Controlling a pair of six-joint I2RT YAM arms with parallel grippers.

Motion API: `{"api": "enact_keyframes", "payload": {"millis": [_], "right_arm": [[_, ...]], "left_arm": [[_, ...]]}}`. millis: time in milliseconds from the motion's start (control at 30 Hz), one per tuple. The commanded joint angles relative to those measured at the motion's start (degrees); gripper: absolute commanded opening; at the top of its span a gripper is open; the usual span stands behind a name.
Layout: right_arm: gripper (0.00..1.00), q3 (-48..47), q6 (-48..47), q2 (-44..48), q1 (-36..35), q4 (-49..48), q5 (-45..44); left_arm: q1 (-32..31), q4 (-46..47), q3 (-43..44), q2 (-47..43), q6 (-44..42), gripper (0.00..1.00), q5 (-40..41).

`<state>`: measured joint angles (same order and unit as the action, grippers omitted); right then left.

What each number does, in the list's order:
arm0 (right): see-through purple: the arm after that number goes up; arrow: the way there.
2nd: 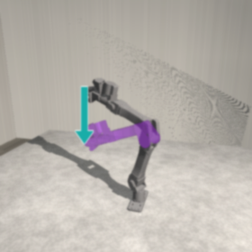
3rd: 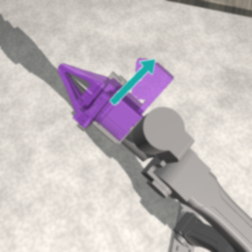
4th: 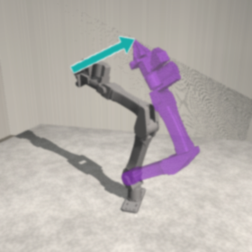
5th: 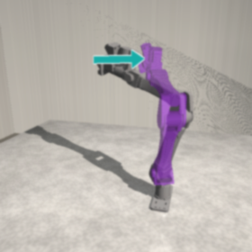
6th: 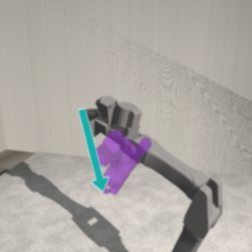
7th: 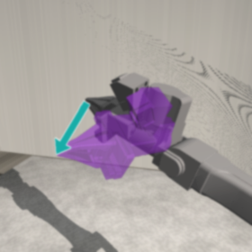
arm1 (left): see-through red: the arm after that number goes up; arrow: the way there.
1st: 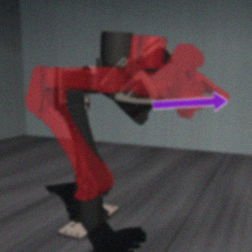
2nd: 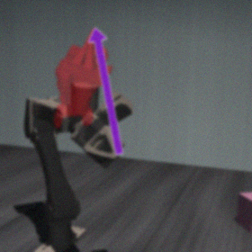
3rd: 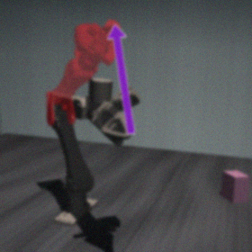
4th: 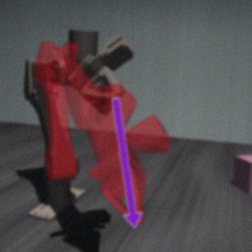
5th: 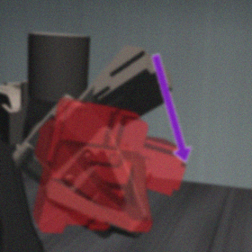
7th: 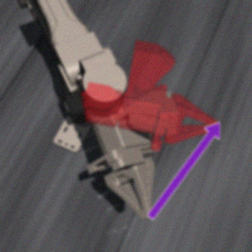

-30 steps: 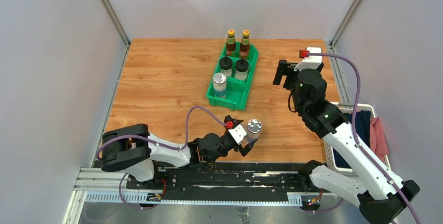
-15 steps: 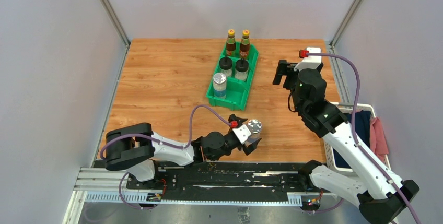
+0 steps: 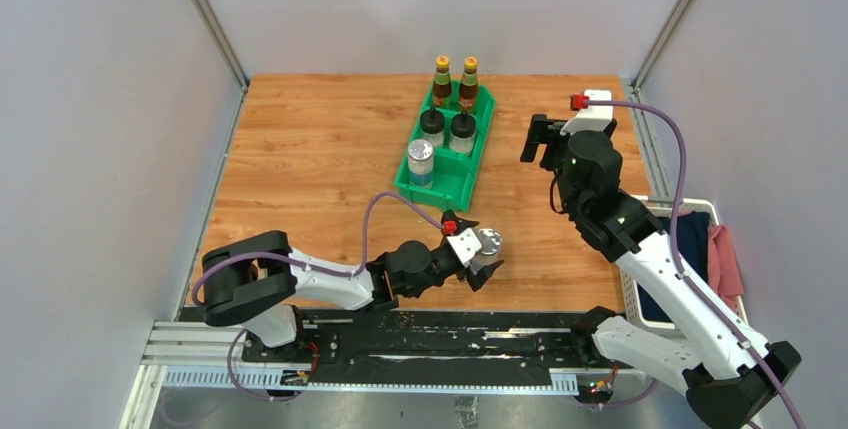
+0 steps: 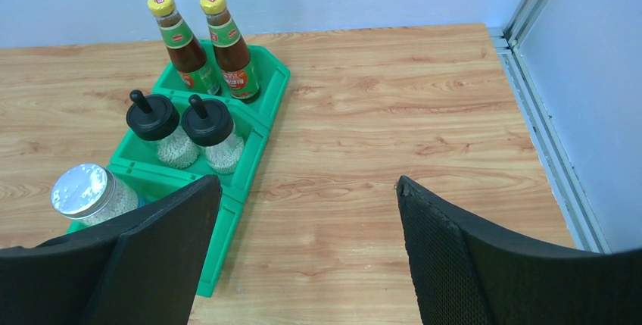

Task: Organize the condiment bottles
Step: Pick up the bottle from the center of the board.

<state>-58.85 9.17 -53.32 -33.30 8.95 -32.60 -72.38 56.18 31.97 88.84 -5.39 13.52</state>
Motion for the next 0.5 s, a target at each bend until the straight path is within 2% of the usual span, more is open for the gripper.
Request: {"api": "enact_keyframes", "payload": {"millis": [0,467], "right_arm": [[0.89,0.66,-0.47,0.02,0.98,-1.34,-0.52],[0.89,0.93,-0.51,-0.46,1.14,-1.74,-0.62]], "left_arm": [[1.11,-0.11,1.28,1.28,0.94,1.00,-1.93],[2.83,0.89,1.69,2.89,2.03,0.99,-3.93]]}}
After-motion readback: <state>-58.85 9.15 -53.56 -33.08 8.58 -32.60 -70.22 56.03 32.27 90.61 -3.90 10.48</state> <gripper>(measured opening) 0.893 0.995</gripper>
